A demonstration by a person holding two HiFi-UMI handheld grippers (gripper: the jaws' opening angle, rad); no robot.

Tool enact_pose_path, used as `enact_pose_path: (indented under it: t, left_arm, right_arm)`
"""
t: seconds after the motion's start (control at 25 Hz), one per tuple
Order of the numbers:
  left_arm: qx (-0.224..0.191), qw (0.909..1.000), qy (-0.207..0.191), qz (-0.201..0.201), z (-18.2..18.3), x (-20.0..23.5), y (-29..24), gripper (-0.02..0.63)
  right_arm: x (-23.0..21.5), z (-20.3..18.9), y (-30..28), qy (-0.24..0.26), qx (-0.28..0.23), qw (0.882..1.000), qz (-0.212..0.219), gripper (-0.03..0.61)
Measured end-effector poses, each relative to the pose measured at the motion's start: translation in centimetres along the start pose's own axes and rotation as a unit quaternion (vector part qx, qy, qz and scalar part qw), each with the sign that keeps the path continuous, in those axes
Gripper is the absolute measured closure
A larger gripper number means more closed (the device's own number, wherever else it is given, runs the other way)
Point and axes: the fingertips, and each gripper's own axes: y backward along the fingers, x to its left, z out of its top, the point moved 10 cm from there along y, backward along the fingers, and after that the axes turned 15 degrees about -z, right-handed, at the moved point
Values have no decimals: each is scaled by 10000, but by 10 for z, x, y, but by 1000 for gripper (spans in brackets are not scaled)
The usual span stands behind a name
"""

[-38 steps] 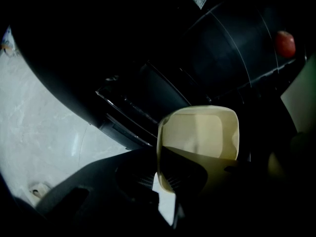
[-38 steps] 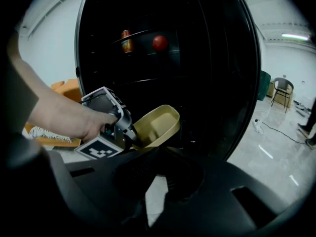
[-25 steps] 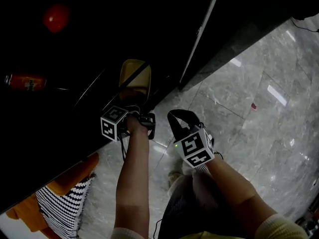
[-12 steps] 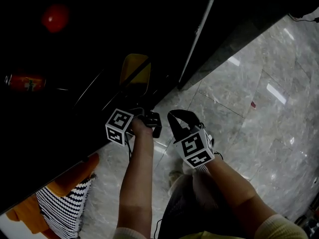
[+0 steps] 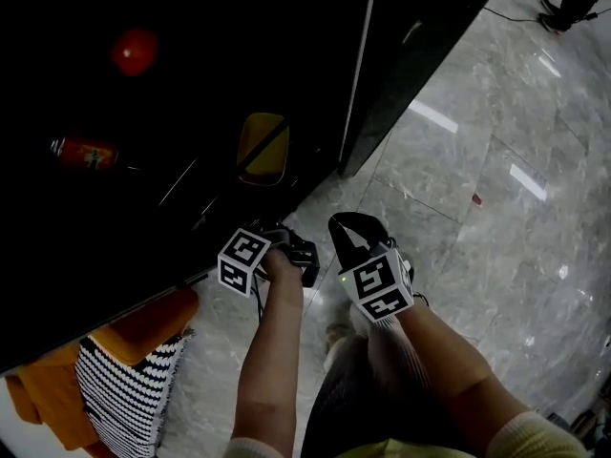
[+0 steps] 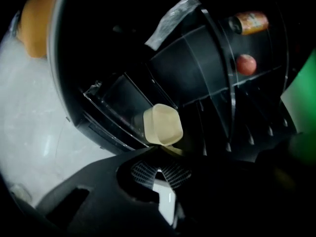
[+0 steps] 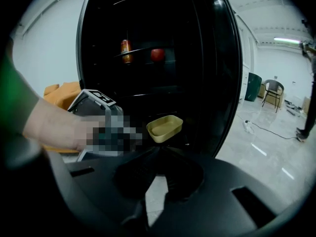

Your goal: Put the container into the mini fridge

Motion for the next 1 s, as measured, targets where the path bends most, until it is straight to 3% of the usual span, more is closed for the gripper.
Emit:
enact_pose_path:
  t: [0.2, 0.32, 0.48, 0.64, 1.0]
  left_arm:
    - [203, 9997, -140, -83, -3, -30, 17, 592]
    - [454, 9973, -576, -1, -9, -52, 33, 592]
    - [815, 9869, -1390, 59, -16, -83, 58, 592]
    - [1112, 9764, -1849, 96, -19, -110, 79, 592]
    - [1155, 9517, -2845, -13, 1, -169, 119, 592]
  right_arm:
    - [-4, 24, 26, -36, -117, 9999, -98, 549]
    - [-7, 37, 44, -160, -136, 9997, -156, 549]
    - [-9, 61, 67, -193, -195, 9994, -197, 549]
    - [-12, 84, 88, -117, -250, 9993, -254, 549]
    - [-10, 118, 116, -215, -259, 9992, -232, 549]
